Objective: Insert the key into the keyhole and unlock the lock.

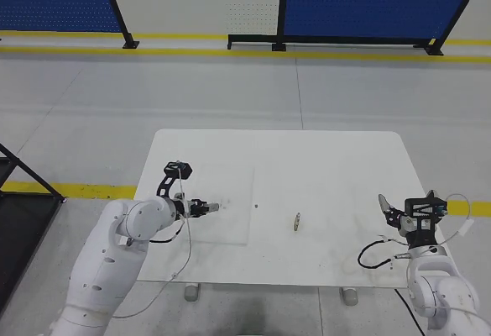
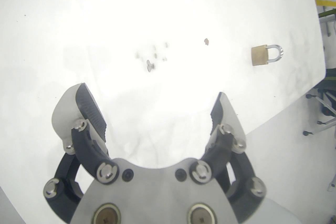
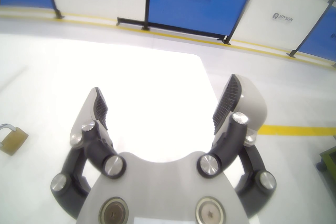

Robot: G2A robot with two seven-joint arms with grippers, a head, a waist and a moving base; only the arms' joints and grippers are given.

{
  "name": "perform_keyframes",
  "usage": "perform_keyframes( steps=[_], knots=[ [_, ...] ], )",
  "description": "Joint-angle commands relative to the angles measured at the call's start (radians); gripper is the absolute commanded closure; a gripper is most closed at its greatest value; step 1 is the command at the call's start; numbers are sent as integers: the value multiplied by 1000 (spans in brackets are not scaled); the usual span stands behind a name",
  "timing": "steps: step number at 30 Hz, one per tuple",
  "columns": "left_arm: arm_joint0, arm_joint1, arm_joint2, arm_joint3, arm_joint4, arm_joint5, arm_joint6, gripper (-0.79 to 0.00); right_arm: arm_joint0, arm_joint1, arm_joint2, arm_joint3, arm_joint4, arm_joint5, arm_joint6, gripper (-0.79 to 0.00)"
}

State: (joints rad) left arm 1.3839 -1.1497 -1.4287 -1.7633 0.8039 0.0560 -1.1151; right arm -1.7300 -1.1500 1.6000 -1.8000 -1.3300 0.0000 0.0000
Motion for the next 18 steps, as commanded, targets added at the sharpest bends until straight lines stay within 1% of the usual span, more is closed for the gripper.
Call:
perform_keyframes(
  steps=[1,8,14,15,18],
  knots=[
    [-16,-1,17,28,-5,5,0,-785,0,0,0,0,0,0,0,-785],
    [-85,-7,66,122,-24,16,17,-785,0,0,0,0,0,0,0,-785],
    [-135,-11,100,181,-46,8,20,-785,0,0,0,0,0,0,0,-785],
    [-143,-12,106,191,-46,5,20,-763,0,0,0,0,0,0,0,-785],
    [-167,-13,127,218,-41,-1,15,-588,0,0,0,0,0,0,0,-785]
  ],
)
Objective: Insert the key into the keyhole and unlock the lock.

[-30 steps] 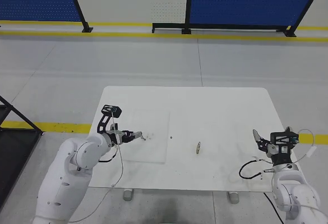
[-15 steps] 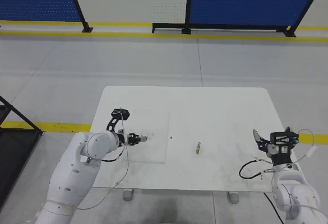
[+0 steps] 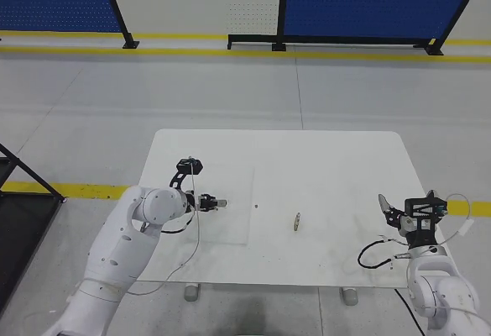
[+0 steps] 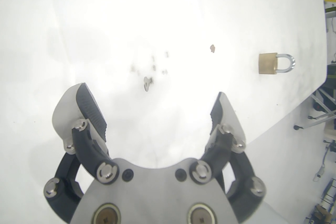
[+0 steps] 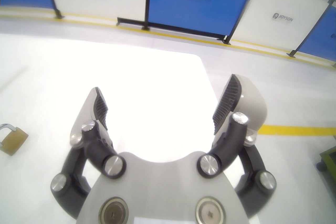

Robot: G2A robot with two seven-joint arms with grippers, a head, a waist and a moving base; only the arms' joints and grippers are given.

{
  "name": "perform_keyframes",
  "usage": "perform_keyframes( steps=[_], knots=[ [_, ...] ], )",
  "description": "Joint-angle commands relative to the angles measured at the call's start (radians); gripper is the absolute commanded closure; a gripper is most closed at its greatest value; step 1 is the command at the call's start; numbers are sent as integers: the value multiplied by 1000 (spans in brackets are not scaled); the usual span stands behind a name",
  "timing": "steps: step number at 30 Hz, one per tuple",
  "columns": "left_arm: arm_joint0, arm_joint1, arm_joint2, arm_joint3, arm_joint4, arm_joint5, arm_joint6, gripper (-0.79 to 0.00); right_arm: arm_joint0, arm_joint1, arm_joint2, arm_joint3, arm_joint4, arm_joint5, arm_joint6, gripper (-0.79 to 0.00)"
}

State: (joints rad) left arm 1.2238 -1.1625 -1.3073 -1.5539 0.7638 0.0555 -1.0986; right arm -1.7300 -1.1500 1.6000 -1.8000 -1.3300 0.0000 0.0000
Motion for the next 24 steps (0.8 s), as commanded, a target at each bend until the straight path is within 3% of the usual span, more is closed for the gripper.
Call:
perform_keyframes(
  steps=[1,2,5,19,24],
  knots=[
    [-15,-1,12,17,-3,-2,-3,-499,0,0,0,0,0,0,0,-785],
    [-23,-2,18,27,-2,-3,-5,-400,0,0,0,0,0,0,0,-785],
    [-44,-3,34,53,-1,-7,-11,-360,0,0,0,0,0,0,0,-785],
    [-93,-8,86,139,4,-9,7,-323,0,0,0,0,0,0,0,-785],
    [-106,-8,95,163,0,-12,16,-277,0,0,0,0,0,0,0,-785]
  ],
)
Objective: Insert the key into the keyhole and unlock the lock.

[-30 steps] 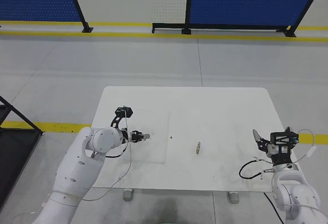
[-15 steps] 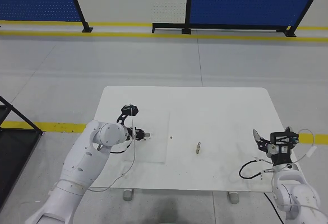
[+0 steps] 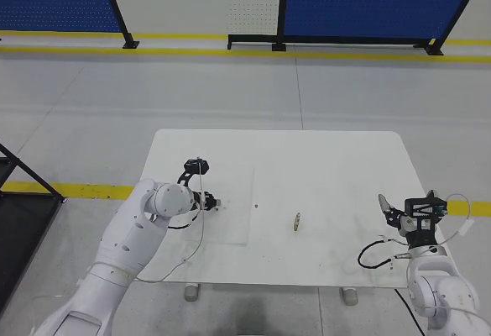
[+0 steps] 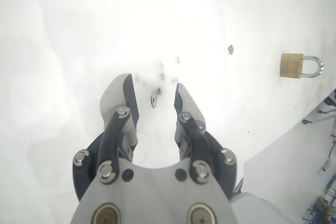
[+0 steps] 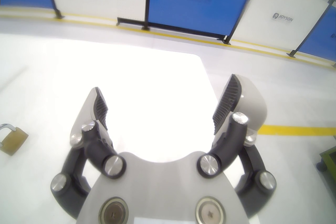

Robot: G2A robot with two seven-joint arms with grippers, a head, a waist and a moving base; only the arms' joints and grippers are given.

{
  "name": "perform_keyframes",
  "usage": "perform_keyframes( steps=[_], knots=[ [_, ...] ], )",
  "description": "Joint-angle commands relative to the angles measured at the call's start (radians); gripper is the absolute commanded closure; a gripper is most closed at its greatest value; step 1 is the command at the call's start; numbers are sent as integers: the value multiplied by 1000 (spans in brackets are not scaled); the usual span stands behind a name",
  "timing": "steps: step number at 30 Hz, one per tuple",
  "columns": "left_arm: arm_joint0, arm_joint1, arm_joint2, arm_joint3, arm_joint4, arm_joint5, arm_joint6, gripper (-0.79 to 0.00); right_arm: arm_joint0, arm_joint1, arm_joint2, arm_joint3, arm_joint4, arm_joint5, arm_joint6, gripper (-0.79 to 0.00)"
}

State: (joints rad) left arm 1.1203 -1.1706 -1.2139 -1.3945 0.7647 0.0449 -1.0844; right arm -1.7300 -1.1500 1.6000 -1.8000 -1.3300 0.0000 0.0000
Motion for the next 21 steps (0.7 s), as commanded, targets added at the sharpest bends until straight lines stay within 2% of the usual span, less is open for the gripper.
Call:
perform_keyframes(
  steps=[1,11,21],
  knots=[
    [-4,0,3,7,-2,-1,1,-262,0,0,0,0,0,0,0,-785],
    [-13,1,15,21,-11,-2,3,-151,0,0,0,0,0,0,0,-785],
    [-8,5,17,16,-14,-6,-5,-123,0,0,0,0,0,0,0,-785]
  ],
)
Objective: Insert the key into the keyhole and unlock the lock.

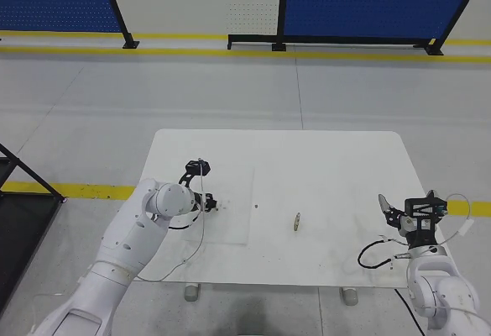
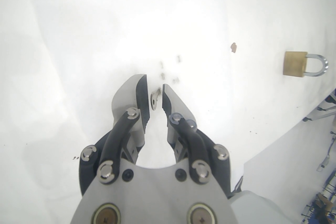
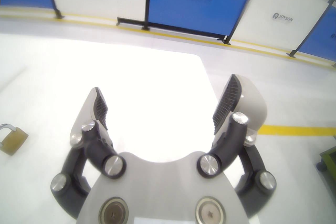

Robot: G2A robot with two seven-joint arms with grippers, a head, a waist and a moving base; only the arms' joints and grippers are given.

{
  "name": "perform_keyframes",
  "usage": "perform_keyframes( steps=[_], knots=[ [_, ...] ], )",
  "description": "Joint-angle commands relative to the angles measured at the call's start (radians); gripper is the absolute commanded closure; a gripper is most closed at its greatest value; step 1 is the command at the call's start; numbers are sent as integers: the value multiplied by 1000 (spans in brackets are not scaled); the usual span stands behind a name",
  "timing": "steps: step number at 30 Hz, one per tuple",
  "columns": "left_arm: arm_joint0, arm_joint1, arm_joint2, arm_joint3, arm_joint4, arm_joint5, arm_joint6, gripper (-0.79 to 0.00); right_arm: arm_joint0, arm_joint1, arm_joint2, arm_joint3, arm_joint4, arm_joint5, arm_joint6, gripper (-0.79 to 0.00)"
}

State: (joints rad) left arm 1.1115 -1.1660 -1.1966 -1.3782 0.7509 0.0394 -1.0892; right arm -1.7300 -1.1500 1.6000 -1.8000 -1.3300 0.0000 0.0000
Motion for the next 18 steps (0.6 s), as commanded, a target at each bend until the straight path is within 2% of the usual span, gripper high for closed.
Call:
perform_keyframes(
  steps=[1,3,5,13,18],
  knots=[
    [1,1,0,0,0,2,-1,-120,0,0,0,0,0,0,0,-785],
    [1,1,1,1,1,4,-1,-92,0,0,0,0,0,0,0,-785],
    [0,2,2,4,0,6,0,-6,0,0,0,0,0,0,0,-785],
    [3,6,-1,-13,-5,6,-9,0,0,0,0,0,0,0,0,-785],
    [26,13,-15,-70,9,10,-18,0,0,0,0,0,0,0,0,-785]
  ],
)
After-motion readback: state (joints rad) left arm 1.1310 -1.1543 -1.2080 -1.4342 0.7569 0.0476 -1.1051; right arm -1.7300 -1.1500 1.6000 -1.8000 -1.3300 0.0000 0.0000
